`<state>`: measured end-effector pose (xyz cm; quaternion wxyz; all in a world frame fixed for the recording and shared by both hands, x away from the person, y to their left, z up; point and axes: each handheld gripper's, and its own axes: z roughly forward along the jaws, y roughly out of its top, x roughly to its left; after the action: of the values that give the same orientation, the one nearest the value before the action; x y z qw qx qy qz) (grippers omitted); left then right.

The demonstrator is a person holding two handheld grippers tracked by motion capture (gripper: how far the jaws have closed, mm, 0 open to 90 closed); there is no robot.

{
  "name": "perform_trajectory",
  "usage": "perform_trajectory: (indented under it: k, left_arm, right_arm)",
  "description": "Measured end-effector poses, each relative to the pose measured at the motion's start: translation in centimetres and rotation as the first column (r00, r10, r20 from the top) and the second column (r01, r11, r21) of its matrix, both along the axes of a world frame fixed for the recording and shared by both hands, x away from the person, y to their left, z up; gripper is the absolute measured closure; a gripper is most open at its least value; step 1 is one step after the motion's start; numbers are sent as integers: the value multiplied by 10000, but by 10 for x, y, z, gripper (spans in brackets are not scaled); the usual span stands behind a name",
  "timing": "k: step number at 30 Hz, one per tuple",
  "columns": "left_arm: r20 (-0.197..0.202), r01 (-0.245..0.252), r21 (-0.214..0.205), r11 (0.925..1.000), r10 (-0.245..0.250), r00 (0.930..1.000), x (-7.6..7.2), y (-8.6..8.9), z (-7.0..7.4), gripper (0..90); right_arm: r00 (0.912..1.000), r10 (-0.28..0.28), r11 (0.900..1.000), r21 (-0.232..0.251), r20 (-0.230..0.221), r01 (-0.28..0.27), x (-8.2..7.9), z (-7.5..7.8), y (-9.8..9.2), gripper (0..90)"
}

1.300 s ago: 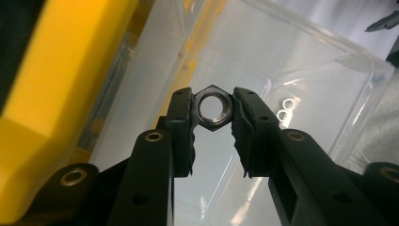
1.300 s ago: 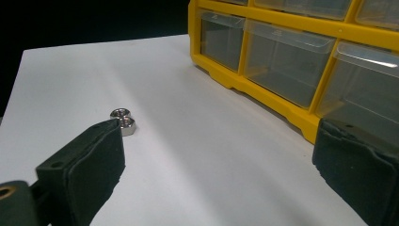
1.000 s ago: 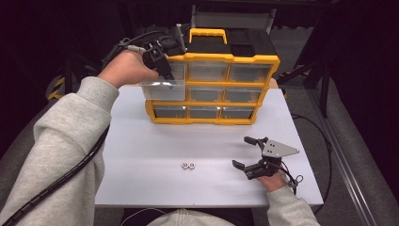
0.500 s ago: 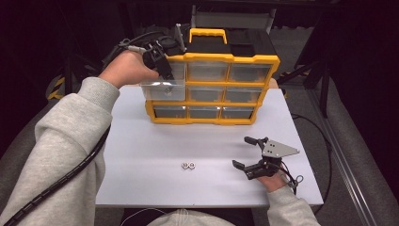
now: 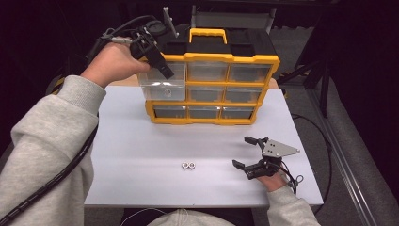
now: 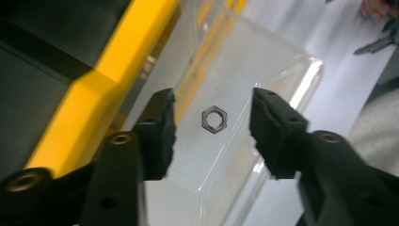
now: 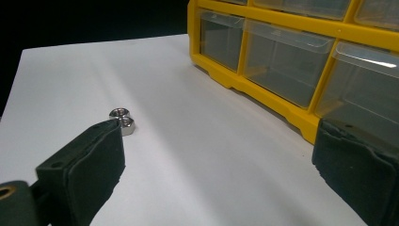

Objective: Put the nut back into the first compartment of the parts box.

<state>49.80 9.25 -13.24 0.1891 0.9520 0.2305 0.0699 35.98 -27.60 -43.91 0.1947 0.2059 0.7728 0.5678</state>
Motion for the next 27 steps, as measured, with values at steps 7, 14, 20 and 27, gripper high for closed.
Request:
perform_trajectory:
  k: [7, 14, 20, 27]
  left_arm:
    - [725, 760, -574, 9955, -718, 9948, -33, 11, 17, 200]
    - [1165, 1385, -729, 9877, -1294, 9847, -61, 13, 6, 154]
    - [937, 1882, -894, 9781, -1798, 9792, -75, 7, -28, 130]
    - [965, 2314, -1023, 9675, -2218, 9703, -86, -1, -60, 113]
  right_arm:
    - [10000, -14, 10000, 54, -35, 14, 0, 0, 0, 35]
    - [10000, -29, 10000, 73, -14, 29, 0, 0, 0, 35]
    - [10000, -27, 10000, 68, -10, 27, 1, 0, 0, 35]
    - [10000, -40, 10000, 50, -6, 40, 1, 0, 0, 34]
